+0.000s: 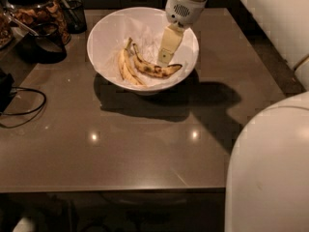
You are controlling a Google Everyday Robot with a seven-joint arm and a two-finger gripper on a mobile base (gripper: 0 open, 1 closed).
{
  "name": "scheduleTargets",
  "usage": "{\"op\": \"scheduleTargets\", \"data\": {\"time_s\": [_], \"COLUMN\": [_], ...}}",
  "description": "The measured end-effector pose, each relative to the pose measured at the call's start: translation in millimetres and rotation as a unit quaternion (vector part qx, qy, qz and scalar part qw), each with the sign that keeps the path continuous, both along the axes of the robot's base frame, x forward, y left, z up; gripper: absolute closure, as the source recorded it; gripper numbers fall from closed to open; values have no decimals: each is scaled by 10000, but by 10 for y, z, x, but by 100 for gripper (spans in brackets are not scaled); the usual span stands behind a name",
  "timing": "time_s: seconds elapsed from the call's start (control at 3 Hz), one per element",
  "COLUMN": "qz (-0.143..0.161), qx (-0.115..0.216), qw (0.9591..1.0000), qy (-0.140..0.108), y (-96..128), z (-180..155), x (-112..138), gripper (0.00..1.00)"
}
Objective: Pick banana from white bowl
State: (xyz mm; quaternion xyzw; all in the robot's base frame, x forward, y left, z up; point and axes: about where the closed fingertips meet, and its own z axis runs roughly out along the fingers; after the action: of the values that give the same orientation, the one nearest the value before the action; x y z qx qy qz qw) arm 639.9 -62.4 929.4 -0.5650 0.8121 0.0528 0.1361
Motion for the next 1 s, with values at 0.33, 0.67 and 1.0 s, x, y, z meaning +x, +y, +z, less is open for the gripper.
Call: {"op": "scheduleTargets", "data": {"time_s": [0.33, 0.67, 1.0], "qz": [15, 62, 182], "qx": [-181, -295, -372], "qw": [9998, 9995, 9991], "qy": [14, 16, 32], "y": [65, 124, 202], "z": [-59, -99, -143], "x": [26, 38, 39], "gripper": [26, 27, 28]}}
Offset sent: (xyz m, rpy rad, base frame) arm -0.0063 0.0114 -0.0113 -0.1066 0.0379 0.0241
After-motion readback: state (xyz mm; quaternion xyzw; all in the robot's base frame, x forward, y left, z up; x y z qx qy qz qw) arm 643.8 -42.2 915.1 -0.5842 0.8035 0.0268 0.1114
